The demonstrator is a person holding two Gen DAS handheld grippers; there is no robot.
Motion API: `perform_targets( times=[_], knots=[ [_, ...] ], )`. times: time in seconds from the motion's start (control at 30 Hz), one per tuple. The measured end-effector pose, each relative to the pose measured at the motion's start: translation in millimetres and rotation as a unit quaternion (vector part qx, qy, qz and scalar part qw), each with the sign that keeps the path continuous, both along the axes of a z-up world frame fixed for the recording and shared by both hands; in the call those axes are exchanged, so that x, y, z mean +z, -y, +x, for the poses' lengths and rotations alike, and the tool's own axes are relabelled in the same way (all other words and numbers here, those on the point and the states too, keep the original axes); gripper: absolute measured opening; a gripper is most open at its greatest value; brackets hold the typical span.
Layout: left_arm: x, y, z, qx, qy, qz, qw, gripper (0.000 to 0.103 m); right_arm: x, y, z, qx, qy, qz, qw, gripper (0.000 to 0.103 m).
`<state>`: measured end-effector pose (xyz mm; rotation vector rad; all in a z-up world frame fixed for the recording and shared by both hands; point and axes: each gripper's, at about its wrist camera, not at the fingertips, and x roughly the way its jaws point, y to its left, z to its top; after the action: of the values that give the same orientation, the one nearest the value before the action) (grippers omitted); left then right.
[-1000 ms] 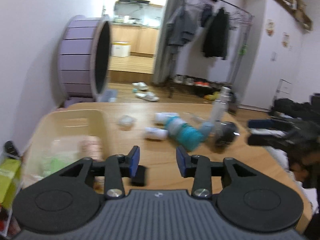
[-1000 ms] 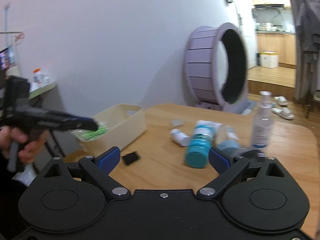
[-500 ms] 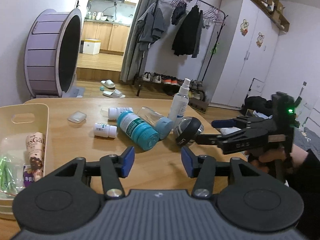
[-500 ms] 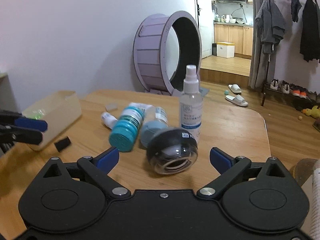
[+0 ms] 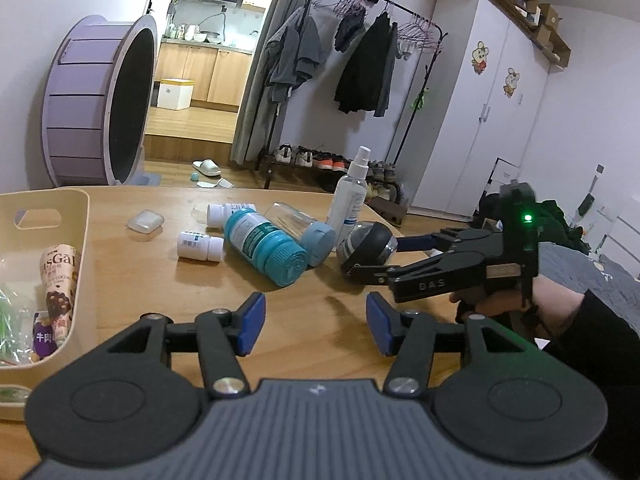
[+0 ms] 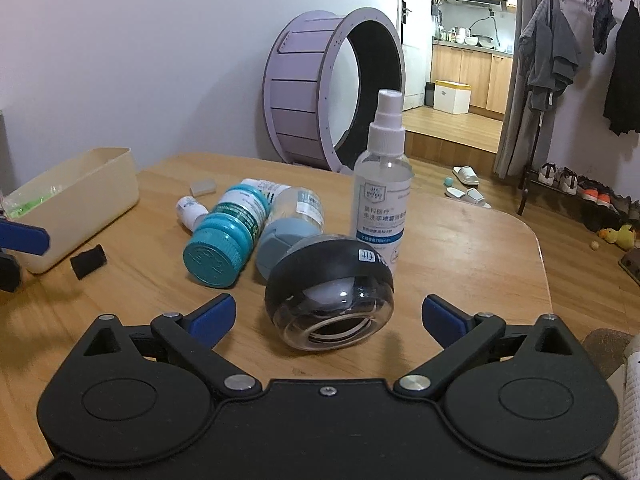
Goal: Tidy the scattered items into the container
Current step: 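Move the right gripper to the black-and-clear ball and close on it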
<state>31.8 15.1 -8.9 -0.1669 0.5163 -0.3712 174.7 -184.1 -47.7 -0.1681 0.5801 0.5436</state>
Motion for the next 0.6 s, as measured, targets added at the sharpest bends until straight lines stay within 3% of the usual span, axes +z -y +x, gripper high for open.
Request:
perform_targets(
  times=[0.17,0.27,0.3,0.6],
  knots=[
    [-1,-1,-1,0.002,-0.001,0.001,1.0000,0.055,-5,1,5,-0.005,-0.002,0.007,1.000,0.100],
    [-1,-1,-1,0.002,0.001,0.002,1.0000,0.055,-6,4,7,-0.005,-0.008,0.024,1.000,0.084],
    [-1,-1,-2,0.002,0.002,0.003,1.0000,0.055,-6,5,7,0.000,-0.013,0.034,0.999,0.070],
    [-1,-2,-3,0.003,0.008,0.006,1.0000,0.055,-2,12,-2,0.005,-0.022,0.035,0.999,0.070]
  ],
)
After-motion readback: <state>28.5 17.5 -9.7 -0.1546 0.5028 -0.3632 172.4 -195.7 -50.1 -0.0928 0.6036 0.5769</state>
